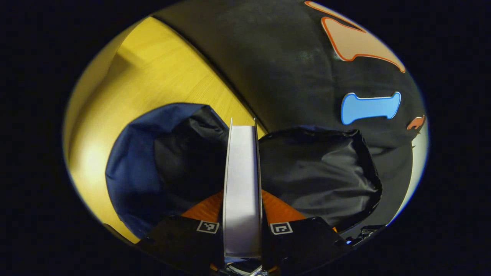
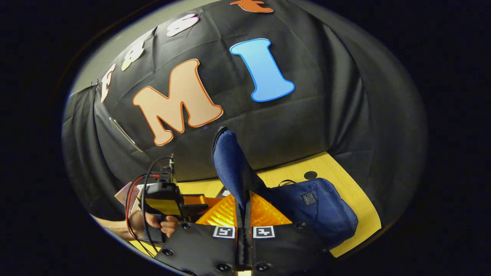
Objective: Open the schoolbag, grab two books from the bookshelf and put them into the schoolbag.
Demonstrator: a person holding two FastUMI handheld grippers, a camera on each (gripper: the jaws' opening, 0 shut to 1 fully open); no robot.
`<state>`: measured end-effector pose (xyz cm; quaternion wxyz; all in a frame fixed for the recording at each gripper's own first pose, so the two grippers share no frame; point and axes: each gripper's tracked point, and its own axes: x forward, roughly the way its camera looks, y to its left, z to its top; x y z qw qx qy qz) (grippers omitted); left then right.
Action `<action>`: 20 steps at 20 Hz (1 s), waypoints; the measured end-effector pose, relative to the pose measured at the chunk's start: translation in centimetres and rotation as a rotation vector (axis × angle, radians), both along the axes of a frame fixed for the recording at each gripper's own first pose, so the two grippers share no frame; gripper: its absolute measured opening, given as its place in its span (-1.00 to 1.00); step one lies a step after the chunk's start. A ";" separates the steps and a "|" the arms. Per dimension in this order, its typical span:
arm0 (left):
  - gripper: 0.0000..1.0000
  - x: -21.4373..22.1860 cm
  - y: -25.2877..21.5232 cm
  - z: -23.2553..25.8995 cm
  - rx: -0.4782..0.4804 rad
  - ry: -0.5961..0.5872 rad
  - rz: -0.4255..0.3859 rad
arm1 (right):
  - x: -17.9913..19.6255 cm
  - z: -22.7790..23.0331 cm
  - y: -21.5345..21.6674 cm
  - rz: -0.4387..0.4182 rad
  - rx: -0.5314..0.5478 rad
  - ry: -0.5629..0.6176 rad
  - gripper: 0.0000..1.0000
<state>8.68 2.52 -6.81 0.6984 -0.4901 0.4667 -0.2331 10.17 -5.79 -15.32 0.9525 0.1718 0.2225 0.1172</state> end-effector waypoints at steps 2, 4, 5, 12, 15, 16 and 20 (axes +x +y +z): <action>-0.32 0.0 0.1 0.2 -0.014 0.031 0.005 | -0.2 0.2 -0.1 0.000 0.006 0.000 -0.98; -0.29 0.0 0.1 0.8 -0.038 0.057 0.022 | -0.2 0.1 -0.1 -0.003 0.013 0.001 -0.93; -0.32 0.1 0.1 1.1 -0.041 0.064 0.020 | -0.1 0.1 -0.2 -0.005 0.017 0.003 -0.98; -0.30 0.2 -0.8 0.6 0.026 0.077 -0.046 | 0.0 0.1 -0.4 -0.016 0.022 0.008 -0.94; 0.37 -0.5 1.2 -2.8 0.280 0.091 -0.124 | 0.0 0.0 -0.3 -0.020 0.025 0.011 -0.94; 0.43 -0.7 1.7 -3.3 0.353 0.082 -0.147 | 0.2 0.1 -0.4 -0.021 0.023 0.010 -0.94; 0.63 -0.6 3.3 -3.3 0.582 -0.032 -0.200 | 0.1 -0.2 -0.3 -0.021 0.013 0.015 -0.94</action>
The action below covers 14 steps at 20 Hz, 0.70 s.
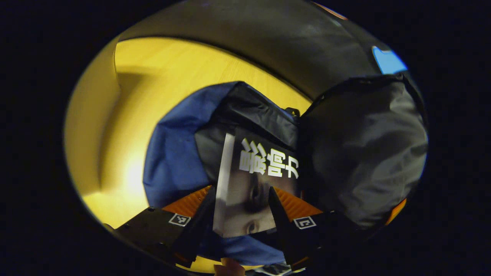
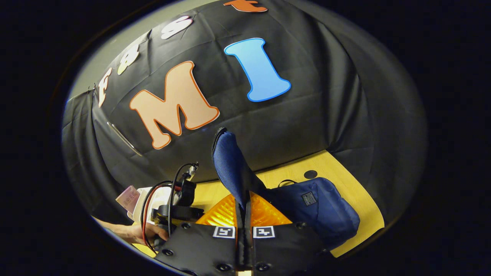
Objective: Open the schoolbag, grab two books from the bookshelf and put them into the schoolbag.
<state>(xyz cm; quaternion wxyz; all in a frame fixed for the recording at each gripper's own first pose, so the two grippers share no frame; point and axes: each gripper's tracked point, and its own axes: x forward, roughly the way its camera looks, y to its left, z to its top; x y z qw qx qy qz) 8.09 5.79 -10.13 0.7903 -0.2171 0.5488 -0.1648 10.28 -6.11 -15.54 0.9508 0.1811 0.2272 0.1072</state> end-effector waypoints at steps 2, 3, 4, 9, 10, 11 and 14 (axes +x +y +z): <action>0.69 0.3 1.6 1.1 0.050 -0.070 -0.034 | -0.2 0.0 0.1 0.000 0.003 0.002 -0.98; 0.80 0.6 3.0 1.7 0.093 -0.112 -0.053 | -0.3 0.0 0.1 0.000 0.001 0.004 -0.96; 0.91 0.6 4.6 2.1 0.145 -0.167 -0.087 | -0.5 0.1 0.1 0.001 -0.003 0.005 -0.95; 0.94 0.8 11.6 6.6 0.287 -0.373 -0.159 | -0.8 0.1 0.2 0.000 -0.024 0.009 -0.98; 0.93 1.0 13.2 8.0 0.298 -0.412 -0.145 | -0.8 0.2 0.1 -0.005 -0.024 0.006 -0.96; 0.92 0.8 15.1 8.9 0.313 -0.441 -0.135 | -0.9 0.1 -0.1 -0.012 -0.025 0.004 -0.94; 0.92 0.7 21.9 13.4 0.354 -0.547 -0.091 | -1.1 -0.1 -0.2 -0.033 -0.022 0.011 -0.89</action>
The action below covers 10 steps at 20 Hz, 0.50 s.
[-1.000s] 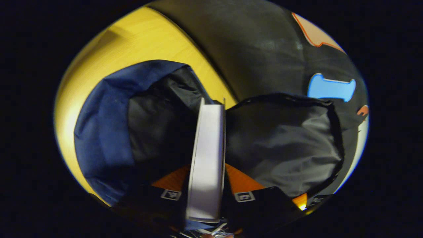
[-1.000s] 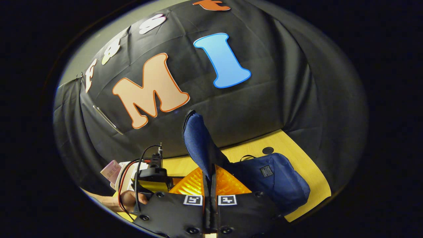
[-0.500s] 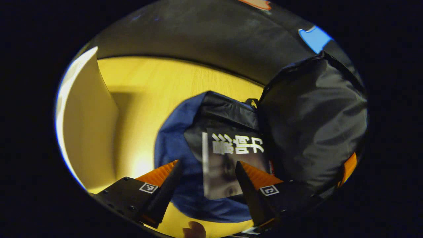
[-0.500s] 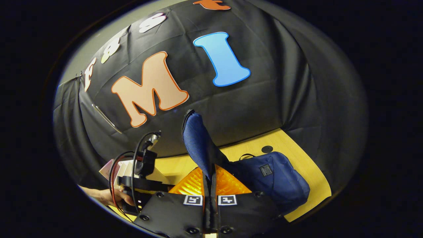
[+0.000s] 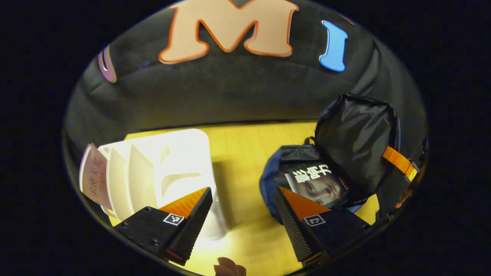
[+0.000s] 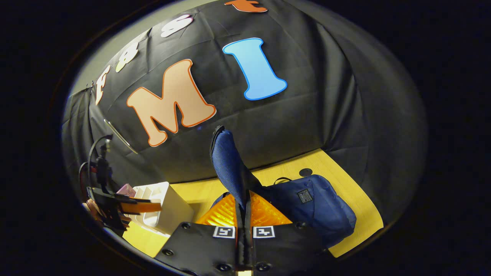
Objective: Open the schoolbag, grab two books from the bookshelf and put them into the schoolbag.
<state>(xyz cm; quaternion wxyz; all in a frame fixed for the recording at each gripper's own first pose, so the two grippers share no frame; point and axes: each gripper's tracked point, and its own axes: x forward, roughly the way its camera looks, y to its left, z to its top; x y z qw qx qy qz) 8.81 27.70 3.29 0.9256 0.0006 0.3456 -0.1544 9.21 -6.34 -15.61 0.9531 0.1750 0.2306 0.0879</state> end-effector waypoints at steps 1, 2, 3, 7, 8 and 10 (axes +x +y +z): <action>0.92 0.0 1.9 1.1 0.001 -0.023 0.014 | 0.0 0.0 0.0 -0.003 -0.005 -0.001 -0.94; 0.92 -0.2 3.8 2.2 -0.001 -0.039 0.027 | 0.0 0.0 0.1 -0.005 -0.012 -0.003 -0.93; 0.92 -0.5 5.8 3.2 -0.005 -0.043 0.052 | 0.0 0.0 0.2 -0.004 -0.021 -0.005 -0.94; 0.92 0.0 14.5 7.6 -0.024 -0.100 0.144 | 0.3 0.0 0.4 -0.023 -0.030 -0.004 -0.88; 0.92 0.2 16.6 8.2 -0.007 -0.119 0.165 | 0.3 -0.1 0.4 -0.025 -0.036 -0.003 -0.89; 0.92 0.7 20.3 9.1 0.036 -0.147 0.200 | 0.3 0.0 0.6 -0.032 -0.041 -0.001 -0.88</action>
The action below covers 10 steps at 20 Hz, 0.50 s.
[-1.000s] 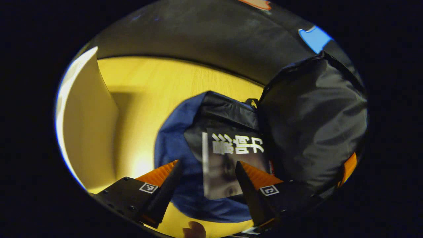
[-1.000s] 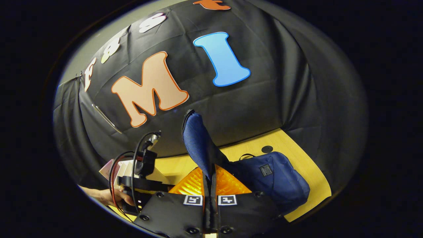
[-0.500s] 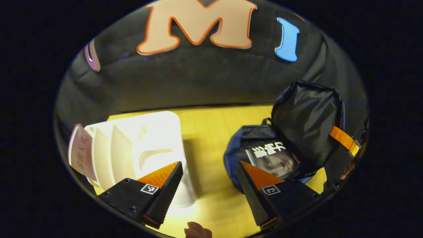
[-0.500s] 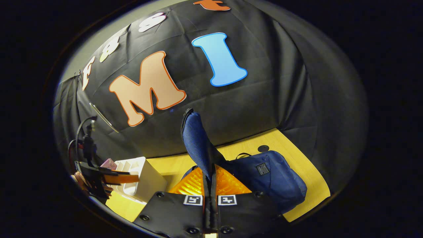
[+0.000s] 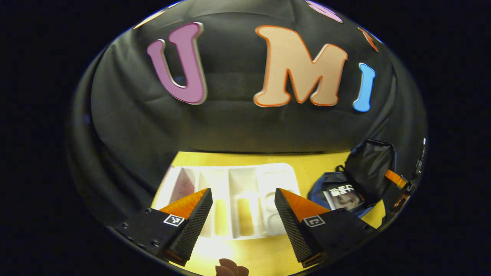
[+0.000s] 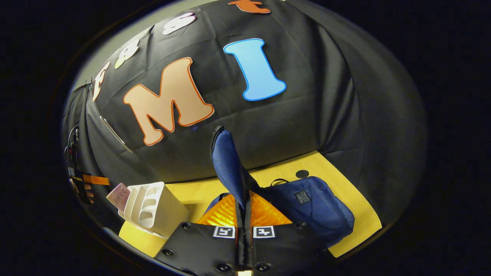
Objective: Open the schoolbag, grab two books from the bookshelf and put them into the schoolbag.
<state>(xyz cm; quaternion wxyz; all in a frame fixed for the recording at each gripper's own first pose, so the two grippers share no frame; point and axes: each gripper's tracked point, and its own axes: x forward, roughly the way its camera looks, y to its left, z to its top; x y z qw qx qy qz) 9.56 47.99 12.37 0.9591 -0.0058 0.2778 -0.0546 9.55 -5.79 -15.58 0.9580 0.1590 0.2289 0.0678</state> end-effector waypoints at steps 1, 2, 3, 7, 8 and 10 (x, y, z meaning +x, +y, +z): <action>0.91 0.2 1.6 0.1 0.020 -0.003 0.018 | -0.1 -0.1 -0.1 -0.006 -0.001 0.000 -0.98; 0.91 0.3 3.6 0.1 0.039 -0.003 0.034 | 0.0 -0.1 -0.1 -0.011 -0.002 0.002 -0.98; 0.92 0.4 4.7 0.1 0.049 -0.004 0.044 | -0.2 -0.1 -0.2 -0.017 -0.004 0.002 -0.89; 0.91 1.4 7.4 -2.5 0.050 0.033 0.076 | -0.3 0.0 -0.1 -0.030 -0.013 0.007 -0.98; 0.90 1.7 7.6 -3.7 0.042 0.063 0.079 | -0.3 0.0 0.0 -0.032 -0.018 0.009 -0.88; 0.90 2.3 9.1 -5.4 0.011 0.110 0.088 | -0.4 0.1 0.1 -0.035 -0.025 0.014 -0.93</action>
